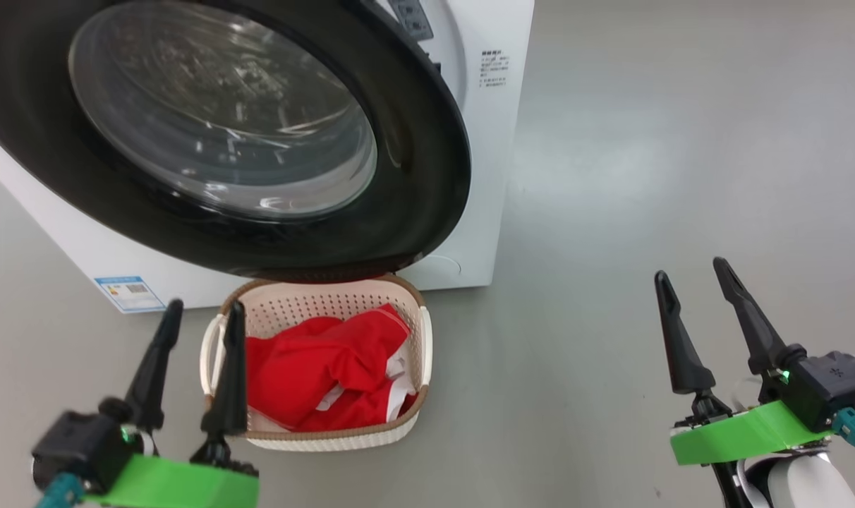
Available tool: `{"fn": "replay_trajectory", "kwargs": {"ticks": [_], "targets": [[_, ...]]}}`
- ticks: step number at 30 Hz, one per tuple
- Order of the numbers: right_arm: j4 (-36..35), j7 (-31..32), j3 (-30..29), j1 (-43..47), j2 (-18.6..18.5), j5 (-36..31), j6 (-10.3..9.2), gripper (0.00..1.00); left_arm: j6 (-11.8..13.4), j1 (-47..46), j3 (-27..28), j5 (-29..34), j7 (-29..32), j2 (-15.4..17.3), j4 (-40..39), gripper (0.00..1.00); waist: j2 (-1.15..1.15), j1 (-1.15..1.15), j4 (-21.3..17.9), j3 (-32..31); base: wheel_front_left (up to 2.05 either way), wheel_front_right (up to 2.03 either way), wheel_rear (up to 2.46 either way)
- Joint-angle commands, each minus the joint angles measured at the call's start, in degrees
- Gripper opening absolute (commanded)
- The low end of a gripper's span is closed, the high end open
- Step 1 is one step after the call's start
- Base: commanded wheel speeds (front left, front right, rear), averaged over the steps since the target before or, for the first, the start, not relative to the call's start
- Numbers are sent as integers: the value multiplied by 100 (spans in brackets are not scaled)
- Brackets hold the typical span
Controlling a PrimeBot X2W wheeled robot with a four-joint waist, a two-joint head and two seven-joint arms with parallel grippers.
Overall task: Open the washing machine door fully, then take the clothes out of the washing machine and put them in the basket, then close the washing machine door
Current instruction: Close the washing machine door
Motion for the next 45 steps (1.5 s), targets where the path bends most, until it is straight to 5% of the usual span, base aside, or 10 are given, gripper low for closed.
{"fn": "replay_trajectory", "kwargs": {"ticks": [1, 15, 43, 44, 45], "targets": [[-156, -36, 80, -23, -1, -62, 36, 100, 35, -13, 227, 93, -65, 141, -161, 100, 0, 0, 25, -132, 0, 0, 0], [-220, -36, -14, 444, -1, -28, 36, 100, 231, 910, 435, 1176, -67, -154, -197, 100, 0, 0, 55, -375, 0, 0, 0], [-198, -36, 13, 634, -1, -117, 36, 100, -293, 1128, 740, 1721, -68, -716, 5, 100, 0, 0, 194, -494, 0, 0, 0], [-178, -36, 24, 628, -1, -121, 36, 79, -315, 1122, 734, 1733, -68, -719, 9, 100, 0, 0, 225, -481, 0, 0, 0], [-148, -36, 45, 613, -1, -124, 36, 41, -331, 1112, 733, 1746, -68, -723, 11, 100, 0, 0, 253, -462, 0, 0, 0]]}}
